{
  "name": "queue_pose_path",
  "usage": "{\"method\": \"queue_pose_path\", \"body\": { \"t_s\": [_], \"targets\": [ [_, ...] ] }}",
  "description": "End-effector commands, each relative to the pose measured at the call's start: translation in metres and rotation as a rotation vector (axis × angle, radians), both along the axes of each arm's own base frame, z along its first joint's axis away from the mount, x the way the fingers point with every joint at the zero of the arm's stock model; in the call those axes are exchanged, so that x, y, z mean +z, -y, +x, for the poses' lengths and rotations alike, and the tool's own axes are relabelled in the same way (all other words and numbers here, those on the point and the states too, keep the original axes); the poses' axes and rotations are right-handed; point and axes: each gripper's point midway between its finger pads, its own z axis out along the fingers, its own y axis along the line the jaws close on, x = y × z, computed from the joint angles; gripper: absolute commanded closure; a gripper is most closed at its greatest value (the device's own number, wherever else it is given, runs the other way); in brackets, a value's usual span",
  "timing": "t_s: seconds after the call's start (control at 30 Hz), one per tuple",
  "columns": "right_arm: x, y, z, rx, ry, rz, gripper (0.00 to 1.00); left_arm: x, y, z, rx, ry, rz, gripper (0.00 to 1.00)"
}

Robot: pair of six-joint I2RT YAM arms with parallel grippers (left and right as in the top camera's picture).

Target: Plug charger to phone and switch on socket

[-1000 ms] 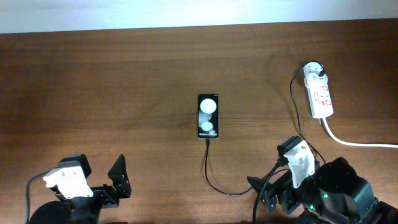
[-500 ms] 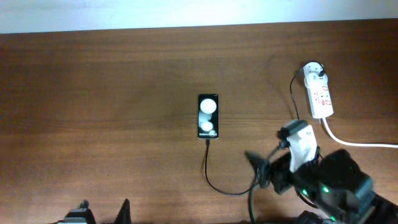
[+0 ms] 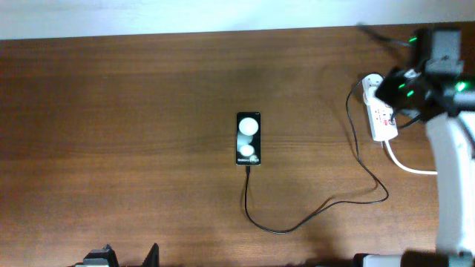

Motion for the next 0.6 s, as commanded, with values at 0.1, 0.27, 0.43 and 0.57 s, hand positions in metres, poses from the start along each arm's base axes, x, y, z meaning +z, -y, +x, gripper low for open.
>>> {"method": "queue_pose_path", "body": {
  "t_s": [0.1, 0.27, 0.43, 0.57],
  "targets": [
    [-0.091, 0.085, 0.041, -0.191, -0.102, 0.204, 0.96, 0.001, 0.001, 0.0, -0.004, 0.007, -0.015, 0.01],
    [-0.168, 0.098, 0.068, -0.199, -0.175, 0.284, 0.96, 0.001, 0.001, 0.0, -0.004, 0.007, -0.015, 0.01],
    [-0.192, 0.106, 0.087, -0.185, -0.148, 0.273, 0.96, 0.001, 0.001, 0.0, -0.004, 0.007, -0.015, 0.01],
    [-0.203, 0.11, 0.097, -0.182, -0.126, 0.266, 0.96, 0.001, 0.001, 0.0, -0.004, 0.007, -0.015, 0.01]
  ]
}}
